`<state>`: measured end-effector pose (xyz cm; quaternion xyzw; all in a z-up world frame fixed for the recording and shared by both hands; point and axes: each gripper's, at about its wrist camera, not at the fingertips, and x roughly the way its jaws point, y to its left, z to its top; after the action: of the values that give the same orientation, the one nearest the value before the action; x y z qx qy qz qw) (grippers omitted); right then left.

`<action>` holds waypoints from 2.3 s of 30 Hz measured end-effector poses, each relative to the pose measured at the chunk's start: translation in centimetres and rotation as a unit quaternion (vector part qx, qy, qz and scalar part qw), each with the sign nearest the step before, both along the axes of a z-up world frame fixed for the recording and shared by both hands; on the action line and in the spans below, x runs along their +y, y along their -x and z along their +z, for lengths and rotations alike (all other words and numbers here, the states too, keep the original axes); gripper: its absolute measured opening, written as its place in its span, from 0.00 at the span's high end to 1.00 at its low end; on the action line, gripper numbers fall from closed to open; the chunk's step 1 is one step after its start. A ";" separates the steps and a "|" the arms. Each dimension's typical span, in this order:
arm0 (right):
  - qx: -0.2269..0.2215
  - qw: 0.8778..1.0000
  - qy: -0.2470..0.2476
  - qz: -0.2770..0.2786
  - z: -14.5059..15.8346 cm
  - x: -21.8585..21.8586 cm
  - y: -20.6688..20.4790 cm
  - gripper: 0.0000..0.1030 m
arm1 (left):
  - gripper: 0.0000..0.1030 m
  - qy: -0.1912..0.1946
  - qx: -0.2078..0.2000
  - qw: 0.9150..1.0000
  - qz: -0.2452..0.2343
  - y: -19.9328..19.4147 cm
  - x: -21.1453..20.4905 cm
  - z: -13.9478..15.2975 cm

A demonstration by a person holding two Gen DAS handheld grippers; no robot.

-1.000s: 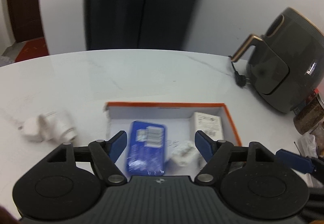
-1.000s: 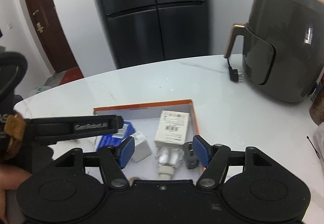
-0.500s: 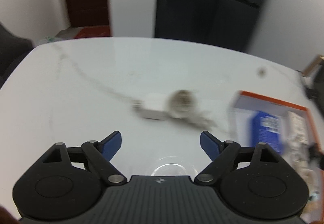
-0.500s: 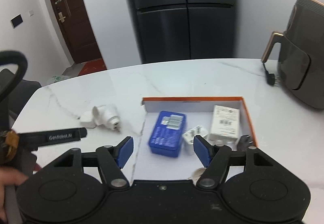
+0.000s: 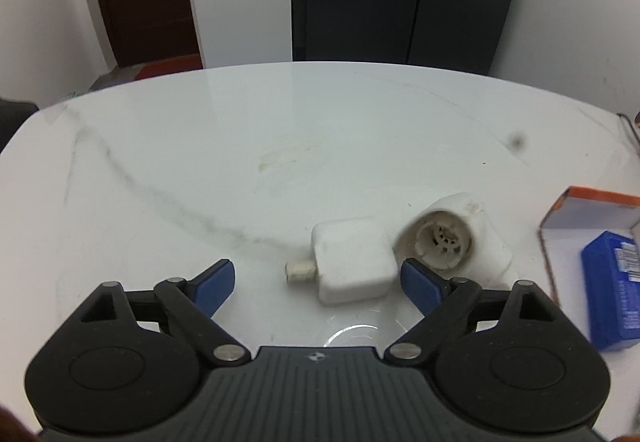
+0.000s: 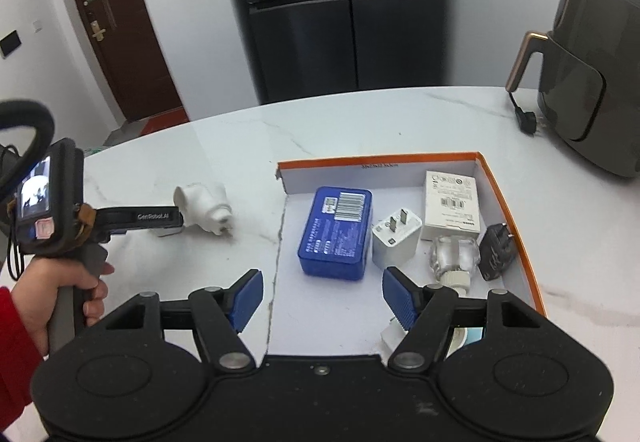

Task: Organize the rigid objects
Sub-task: 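Grasp the small white charger with the left tool while the right tool grasps the white socket adapter, then carry the small charger with the left tool while the right tool carries the socket adapter over the box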

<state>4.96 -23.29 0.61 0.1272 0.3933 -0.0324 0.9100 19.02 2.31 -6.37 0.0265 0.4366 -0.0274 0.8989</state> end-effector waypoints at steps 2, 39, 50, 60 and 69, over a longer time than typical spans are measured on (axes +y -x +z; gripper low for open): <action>0.003 1.000 -0.002 -0.003 -0.3 0.1 -0.2 0.23 | 0.10 0.003 0.001 1.000 0.003 -0.7 0.3 -0.5; 0.018 0.995 0.017 0.101 -7.0 14.9 -17.7 0.23 | 0.44 0.047 0.003 0.996 0.076 9.7 10.3 3.6; -0.010 0.991 0.018 0.130 -2.2 15.2 -7.8 0.23 | 0.44 0.048 -0.008 0.996 0.072 11.6 8.8 5.8; -0.027 0.992 0.021 0.122 2.4 12.8 0.7 0.23 | 0.44 0.050 -0.017 0.996 0.068 16.7 6.6 8.4; -0.034 0.991 0.026 0.126 4.9 10.4 6.2 0.23 | 0.43 0.043 -0.036 0.996 0.064 20.2 4.7 10.5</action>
<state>-1.26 -12.89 5.52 0.0539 0.3745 0.0763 0.9225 -1.16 7.01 4.16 -0.0393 0.4032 0.0122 0.9142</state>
